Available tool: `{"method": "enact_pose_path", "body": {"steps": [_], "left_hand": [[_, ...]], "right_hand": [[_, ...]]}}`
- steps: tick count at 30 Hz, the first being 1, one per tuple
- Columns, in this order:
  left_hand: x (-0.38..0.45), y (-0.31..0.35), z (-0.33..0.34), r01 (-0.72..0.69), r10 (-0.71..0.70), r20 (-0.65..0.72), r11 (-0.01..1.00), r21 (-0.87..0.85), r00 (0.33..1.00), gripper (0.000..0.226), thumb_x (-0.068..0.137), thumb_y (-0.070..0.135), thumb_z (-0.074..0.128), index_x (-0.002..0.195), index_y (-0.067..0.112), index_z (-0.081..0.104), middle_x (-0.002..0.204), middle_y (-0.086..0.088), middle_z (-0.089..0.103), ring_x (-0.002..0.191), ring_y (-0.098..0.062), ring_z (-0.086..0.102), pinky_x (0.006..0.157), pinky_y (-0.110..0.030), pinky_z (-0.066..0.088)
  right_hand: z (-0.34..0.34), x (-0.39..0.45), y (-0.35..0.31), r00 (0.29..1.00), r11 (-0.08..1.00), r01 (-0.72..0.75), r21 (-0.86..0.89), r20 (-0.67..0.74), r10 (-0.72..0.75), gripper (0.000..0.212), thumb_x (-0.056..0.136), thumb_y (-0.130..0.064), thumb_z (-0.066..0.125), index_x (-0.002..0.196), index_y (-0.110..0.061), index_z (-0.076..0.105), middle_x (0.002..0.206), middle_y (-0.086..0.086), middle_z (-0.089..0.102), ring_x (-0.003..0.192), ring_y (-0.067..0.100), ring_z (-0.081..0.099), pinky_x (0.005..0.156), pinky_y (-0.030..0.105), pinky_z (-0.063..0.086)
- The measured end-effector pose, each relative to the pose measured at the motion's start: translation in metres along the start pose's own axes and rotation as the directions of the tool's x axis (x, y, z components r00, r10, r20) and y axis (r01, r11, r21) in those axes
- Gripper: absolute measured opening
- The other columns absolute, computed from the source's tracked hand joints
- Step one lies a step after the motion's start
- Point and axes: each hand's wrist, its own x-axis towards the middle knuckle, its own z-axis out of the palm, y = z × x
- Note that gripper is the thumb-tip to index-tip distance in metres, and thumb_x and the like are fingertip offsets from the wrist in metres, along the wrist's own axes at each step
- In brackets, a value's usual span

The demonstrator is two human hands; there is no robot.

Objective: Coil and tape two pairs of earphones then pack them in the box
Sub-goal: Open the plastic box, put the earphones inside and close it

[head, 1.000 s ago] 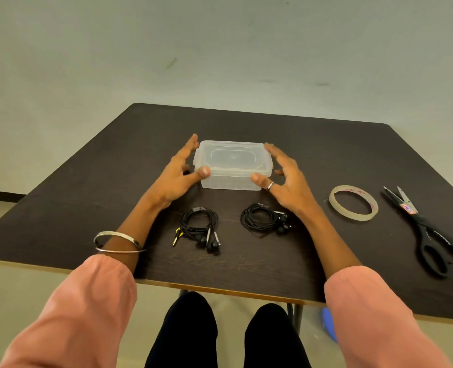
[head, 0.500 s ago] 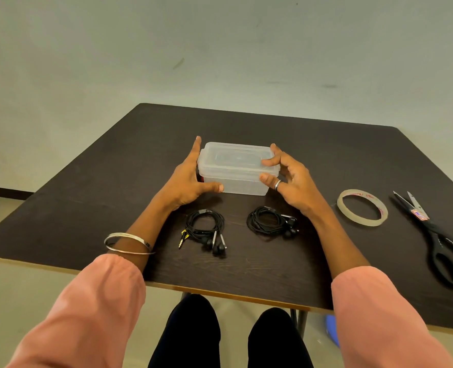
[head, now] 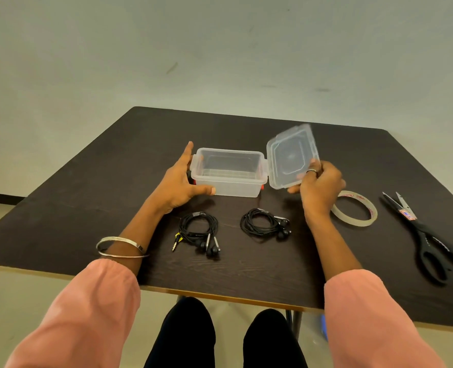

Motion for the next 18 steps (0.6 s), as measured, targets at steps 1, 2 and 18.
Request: {"method": "enact_pose_path", "body": {"steps": [1,2,18], "left_hand": [[-0.001,0.000,-0.001,0.001,-0.001,-0.007,1.000,0.004,1.000,0.120,0.066,0.027,0.086,0.153,0.030,0.003,0.149,0.005,0.037,0.121,-0.007,0.038,0.109,-0.036,0.033],[-0.001,0.000,-0.001,0.003,-0.003,-0.016,1.000,0.008,1.000,0.120,0.066,0.027,0.086,0.153,0.029,0.004,0.150,0.003,0.037,0.123,-0.008,0.038,0.110,-0.039,0.032],[-0.023,0.003,-0.012,-0.023,0.018,-0.027,0.978,-0.208,0.999,0.106,0.074,0.004,0.079,0.151,0.038,0.013,0.158,0.001,0.021,0.143,-0.020,0.024,0.115,-0.042,0.028]], "right_hand": [[-0.001,-0.001,0.000,1.000,0.999,-0.006,-0.046,0.025,0.007,0.036,0.102,-0.025,0.040,0.081,-0.003,0.057,0.062,-0.004,0.059,0.039,0.010,0.061,0.037,0.016,0.046],[-0.001,-0.001,0.001,0.998,0.995,-0.013,-0.100,0.053,0.018,0.034,0.102,-0.022,0.039,0.083,-0.002,0.058,0.061,0.001,0.060,0.040,0.014,0.062,0.040,0.021,0.050],[-0.018,-0.019,-0.008,0.923,0.914,0.353,-0.201,0.236,-0.304,0.018,0.093,-0.006,0.054,0.102,-0.003,0.069,0.094,0.011,0.067,0.078,0.015,0.057,0.068,0.022,0.041]]}}
